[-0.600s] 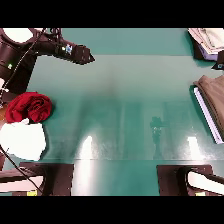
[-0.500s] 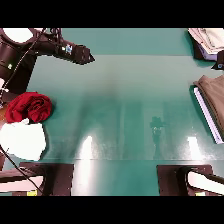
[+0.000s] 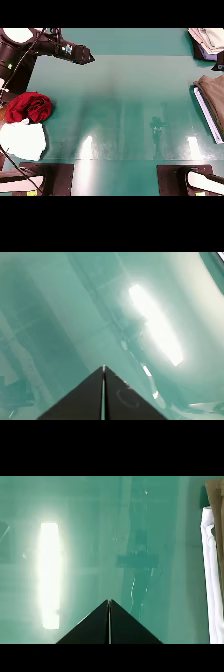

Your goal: Fold the shirts.

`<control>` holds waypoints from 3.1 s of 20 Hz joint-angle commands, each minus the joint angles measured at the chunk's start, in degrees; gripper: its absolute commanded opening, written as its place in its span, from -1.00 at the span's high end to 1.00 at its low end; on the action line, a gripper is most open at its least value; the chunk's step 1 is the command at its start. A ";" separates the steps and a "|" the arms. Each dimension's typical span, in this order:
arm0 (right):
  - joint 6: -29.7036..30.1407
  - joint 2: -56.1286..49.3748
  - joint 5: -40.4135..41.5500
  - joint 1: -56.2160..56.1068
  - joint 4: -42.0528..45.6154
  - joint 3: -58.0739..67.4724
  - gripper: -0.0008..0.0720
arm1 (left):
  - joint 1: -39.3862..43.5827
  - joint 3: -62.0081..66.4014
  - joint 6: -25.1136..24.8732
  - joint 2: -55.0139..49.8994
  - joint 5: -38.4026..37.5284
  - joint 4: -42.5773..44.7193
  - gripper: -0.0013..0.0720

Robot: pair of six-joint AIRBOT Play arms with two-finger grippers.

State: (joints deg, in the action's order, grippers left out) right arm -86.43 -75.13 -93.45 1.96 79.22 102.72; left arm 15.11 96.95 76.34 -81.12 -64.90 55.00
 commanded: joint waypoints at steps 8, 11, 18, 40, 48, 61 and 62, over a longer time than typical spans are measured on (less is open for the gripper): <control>-0.02 0.02 -1.51 -0.07 -0.17 0.02 0.92 | -7.76 8.66 0.28 2.64 -16.70 19.65 0.80; -0.04 0.02 -1.18 -0.09 -0.17 0.02 0.92 | -11.80 7.37 2.43 3.50 -24.57 33.00 0.79; -0.04 0.02 -1.14 -0.09 -0.17 0.02 0.92 | -22.03 -10.69 2.75 3.50 -21.79 33.79 0.79; 0.00 -0.02 1.92 -0.11 -0.17 0.83 0.92 | -27.85 -9.25 6.62 -3.74 -11.98 23.32 0.88; -0.07 0.07 7.48 -0.13 -0.26 16.41 0.92 | -9.33 18.05 -9.31 9.62 -12.92 -7.98 0.88; -0.07 6.99 12.41 -0.11 -0.22 2.91 0.92 | 7.50 9.57 -8.02 -7.30 -12.17 -8.28 -0.74; -0.07 6.99 12.44 -0.11 -0.20 2.89 0.92 | 6.95 9.60 -5.70 -8.50 -12.76 -7.13 -0.81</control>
State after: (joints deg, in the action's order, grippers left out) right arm -86.48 -68.40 -81.17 1.83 79.00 106.32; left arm 21.87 108.09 66.50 -85.21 -77.17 46.89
